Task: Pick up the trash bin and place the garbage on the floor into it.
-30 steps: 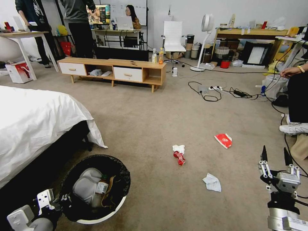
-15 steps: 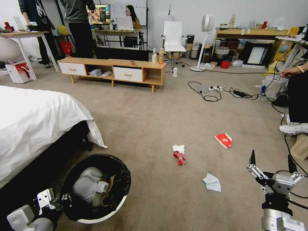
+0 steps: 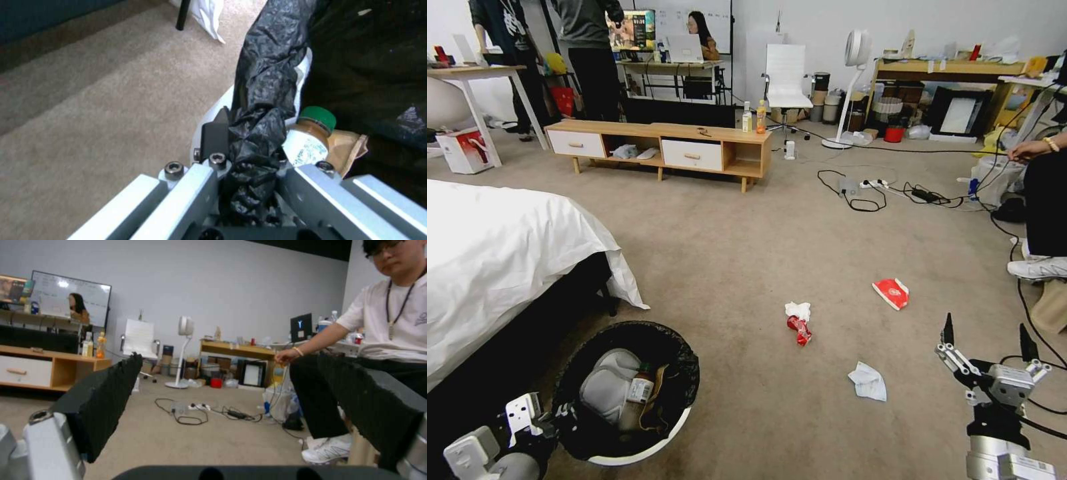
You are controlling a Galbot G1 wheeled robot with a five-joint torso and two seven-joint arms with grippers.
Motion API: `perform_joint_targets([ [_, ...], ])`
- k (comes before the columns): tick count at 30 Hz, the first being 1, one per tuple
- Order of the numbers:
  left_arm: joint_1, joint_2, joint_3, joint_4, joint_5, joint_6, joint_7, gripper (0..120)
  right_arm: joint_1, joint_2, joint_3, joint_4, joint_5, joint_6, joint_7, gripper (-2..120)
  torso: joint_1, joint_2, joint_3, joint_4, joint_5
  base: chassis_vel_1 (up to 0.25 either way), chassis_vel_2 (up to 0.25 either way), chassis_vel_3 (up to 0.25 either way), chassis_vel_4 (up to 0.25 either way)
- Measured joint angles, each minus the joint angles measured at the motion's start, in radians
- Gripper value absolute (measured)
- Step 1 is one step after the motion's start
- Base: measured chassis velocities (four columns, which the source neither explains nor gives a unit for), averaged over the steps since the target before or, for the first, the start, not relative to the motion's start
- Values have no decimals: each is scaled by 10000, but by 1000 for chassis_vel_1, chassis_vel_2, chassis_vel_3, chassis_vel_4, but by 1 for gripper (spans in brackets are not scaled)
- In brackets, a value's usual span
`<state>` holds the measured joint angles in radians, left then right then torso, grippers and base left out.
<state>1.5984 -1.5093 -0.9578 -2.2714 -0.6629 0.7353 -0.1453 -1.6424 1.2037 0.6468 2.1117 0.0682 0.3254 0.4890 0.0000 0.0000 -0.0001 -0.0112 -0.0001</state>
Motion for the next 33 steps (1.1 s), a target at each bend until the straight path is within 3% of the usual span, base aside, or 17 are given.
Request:
perform_joint_targets([
  [21, 5, -121, 43, 41, 179, 0, 68, 1, 95, -118, -11, -192, 1, 233, -8, 100, 1, -2, 2, 1, 5, -195, 206, 202, -201],
  [33, 29, -175, 47, 42, 311, -2, 168, 1, 131, -215, -29, -273, 1, 500, -200, 100, 1, -1, 0, 0, 1, -34, 37, 31, -38],
])
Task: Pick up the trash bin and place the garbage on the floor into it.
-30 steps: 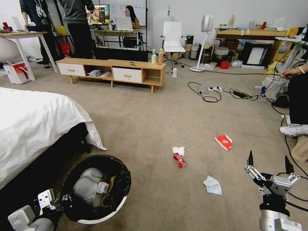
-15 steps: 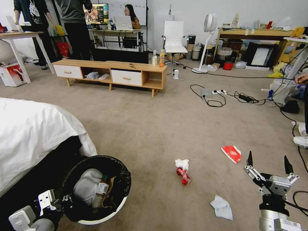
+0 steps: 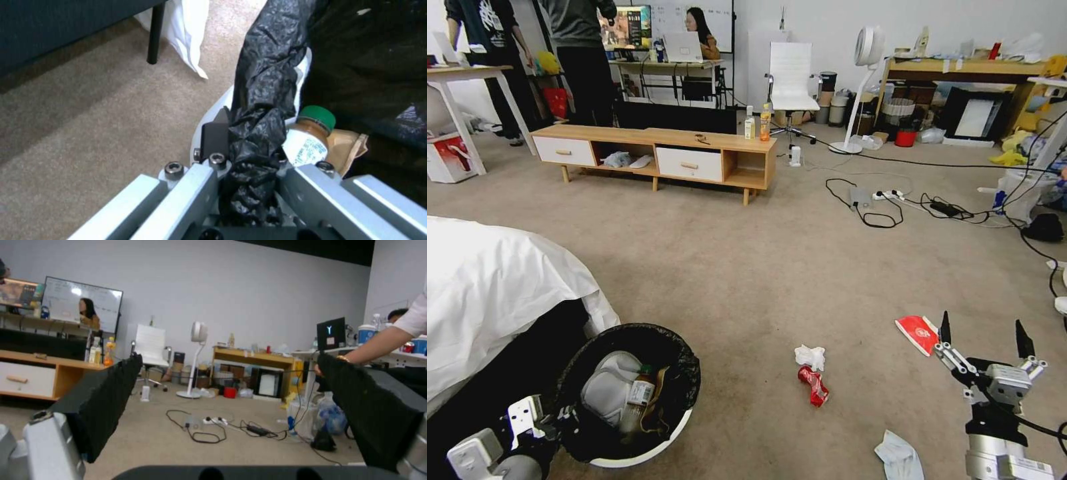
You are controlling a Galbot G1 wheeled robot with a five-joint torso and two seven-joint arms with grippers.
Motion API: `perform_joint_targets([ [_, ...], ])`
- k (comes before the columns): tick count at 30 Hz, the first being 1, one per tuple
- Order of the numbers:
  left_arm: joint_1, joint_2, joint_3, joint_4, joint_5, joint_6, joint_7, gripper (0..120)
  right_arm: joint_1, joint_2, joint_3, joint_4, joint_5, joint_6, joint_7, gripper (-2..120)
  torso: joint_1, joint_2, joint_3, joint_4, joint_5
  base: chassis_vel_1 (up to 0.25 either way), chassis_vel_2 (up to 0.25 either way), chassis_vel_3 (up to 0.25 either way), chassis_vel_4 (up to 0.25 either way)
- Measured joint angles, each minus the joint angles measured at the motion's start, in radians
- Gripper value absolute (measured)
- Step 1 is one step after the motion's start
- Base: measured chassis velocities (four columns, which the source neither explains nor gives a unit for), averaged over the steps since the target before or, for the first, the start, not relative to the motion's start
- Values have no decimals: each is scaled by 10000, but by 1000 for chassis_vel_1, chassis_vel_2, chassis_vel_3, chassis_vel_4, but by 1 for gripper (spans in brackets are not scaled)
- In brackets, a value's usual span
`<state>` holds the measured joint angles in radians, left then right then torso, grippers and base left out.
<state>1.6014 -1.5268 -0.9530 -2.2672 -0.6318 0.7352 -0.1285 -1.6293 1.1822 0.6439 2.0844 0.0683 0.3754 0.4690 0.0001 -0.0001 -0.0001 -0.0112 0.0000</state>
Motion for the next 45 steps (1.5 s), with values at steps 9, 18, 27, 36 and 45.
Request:
perform_joint_targets([
  [9, -14, -14, 39, 45, 54, 1, 17, 1, -26, -195, 48, 32, 95, -227, -49, 100, 0, 0, 1, 0, 0, 0, 0, 0, 0],
  [18, -6, 110, -6, 132, 48, 4, 35, 1, -370, -1524, -219, 1266, 2436, -3466, 327, 100, 0, 1, 1, 3, -1, 0, 0, 0, 0],
  [27, 8, 130, -14, 238, 38, 4, 71, 1, 173, -2780, -434, 2152, 5656, -7641, 1137, 100, 0, 2, 1, 2, 1, 0, 0, 0, 0],
  [36, -8, 123, 8, 296, 69, 3, 111, 1, 1183, -3716, -679, 2297, 9587, -10827, 2151, 100, 0, 2, 1, 1, -1, 0, 0, 0, 0],
  [45, 58, 77, 8, 263, 151, 2, 190, 1, 1689, -4164, -1831, 1432, 10232, -11274, 2626, 100, 0, 2, 1, 1, 1, 0, 0, 0, 0],
])
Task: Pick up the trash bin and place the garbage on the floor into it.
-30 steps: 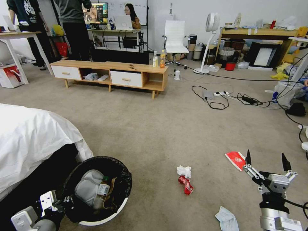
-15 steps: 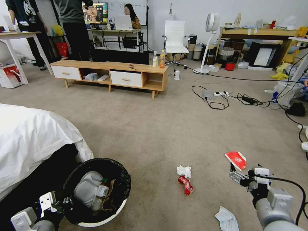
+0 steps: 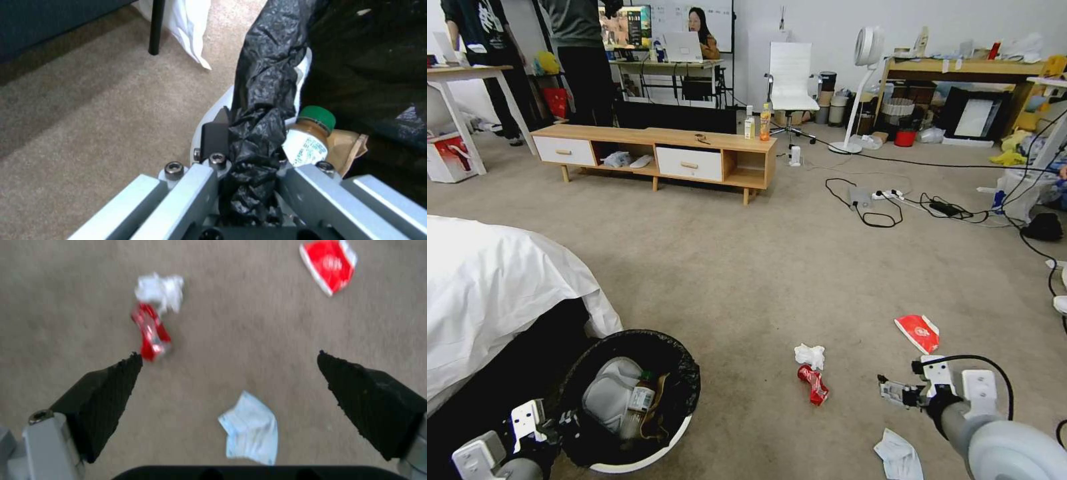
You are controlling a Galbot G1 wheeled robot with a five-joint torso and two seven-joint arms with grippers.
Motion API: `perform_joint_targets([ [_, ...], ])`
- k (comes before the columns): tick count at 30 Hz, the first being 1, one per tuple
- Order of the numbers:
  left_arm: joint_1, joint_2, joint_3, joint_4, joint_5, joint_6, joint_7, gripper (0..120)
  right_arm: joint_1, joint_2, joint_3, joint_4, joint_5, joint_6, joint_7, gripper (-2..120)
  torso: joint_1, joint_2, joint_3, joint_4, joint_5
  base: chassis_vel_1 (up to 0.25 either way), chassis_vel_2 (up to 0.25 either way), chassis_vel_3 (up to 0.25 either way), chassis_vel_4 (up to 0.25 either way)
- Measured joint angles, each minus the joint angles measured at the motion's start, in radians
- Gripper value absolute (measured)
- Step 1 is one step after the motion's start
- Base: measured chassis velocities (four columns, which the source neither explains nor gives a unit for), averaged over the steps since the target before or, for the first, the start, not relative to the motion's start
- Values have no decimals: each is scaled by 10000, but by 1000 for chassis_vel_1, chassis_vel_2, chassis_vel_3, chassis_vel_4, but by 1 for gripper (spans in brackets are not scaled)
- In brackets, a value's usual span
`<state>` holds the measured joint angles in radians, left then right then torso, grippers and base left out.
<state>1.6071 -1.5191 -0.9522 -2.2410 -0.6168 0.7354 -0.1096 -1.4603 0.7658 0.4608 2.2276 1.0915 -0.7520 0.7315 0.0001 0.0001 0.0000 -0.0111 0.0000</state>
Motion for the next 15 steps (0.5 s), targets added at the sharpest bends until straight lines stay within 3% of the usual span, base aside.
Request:
perform_joint_targets([
  [15, 9, 63, -94, 103, -26, -1, 3, 1, 41, 28, -1421, -1824, -480, 110, -40, 100, 0, 0, 0, -1, -1, 0, 0, 0, 0],
])
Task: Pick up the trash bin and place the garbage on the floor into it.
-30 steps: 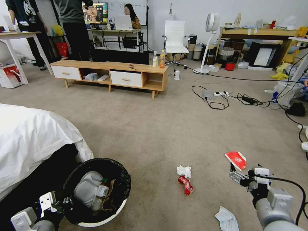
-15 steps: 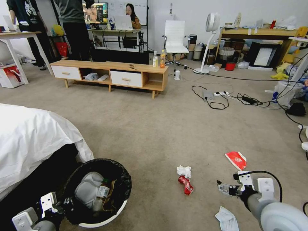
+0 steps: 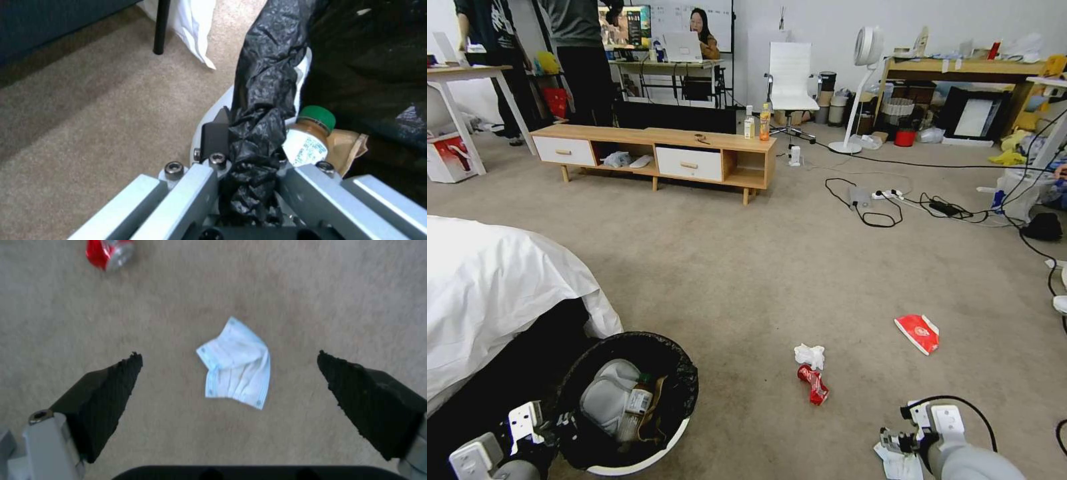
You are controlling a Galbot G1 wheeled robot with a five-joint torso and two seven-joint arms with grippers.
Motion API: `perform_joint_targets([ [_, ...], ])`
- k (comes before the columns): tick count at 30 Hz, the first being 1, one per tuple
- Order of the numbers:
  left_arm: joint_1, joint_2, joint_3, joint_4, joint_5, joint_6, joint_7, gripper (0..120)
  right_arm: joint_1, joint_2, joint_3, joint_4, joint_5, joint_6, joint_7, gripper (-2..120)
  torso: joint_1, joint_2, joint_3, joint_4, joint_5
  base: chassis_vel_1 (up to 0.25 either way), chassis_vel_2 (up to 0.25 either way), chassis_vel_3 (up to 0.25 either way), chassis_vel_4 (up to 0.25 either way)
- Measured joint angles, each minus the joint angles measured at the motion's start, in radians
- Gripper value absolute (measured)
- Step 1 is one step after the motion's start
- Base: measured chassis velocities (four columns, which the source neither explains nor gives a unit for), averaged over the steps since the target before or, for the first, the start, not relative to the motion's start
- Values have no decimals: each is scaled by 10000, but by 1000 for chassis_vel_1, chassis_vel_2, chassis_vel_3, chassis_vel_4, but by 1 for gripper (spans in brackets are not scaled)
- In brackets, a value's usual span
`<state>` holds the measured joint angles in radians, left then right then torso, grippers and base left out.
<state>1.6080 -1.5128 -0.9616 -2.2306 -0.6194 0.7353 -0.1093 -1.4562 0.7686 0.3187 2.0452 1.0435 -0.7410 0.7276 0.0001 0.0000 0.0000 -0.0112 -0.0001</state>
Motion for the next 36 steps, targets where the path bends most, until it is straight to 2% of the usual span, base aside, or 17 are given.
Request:
perform_joint_targets([
  [13, -9, 54, -19, 215, 0, 0, -1, 1, 553, 703, -458, -1850, -601, 249, -619, 100, 0, 0, 0, 0, 1, 0, 0, 0, 0],
  [36, -163, -9, 42, 608, 181, -1, -6, 1, 1392, 1144, -752, -4486, -1607, 1263, -1624, 100, 0, 0, 0, 0, 1, 0, 0, 0, 0],
])
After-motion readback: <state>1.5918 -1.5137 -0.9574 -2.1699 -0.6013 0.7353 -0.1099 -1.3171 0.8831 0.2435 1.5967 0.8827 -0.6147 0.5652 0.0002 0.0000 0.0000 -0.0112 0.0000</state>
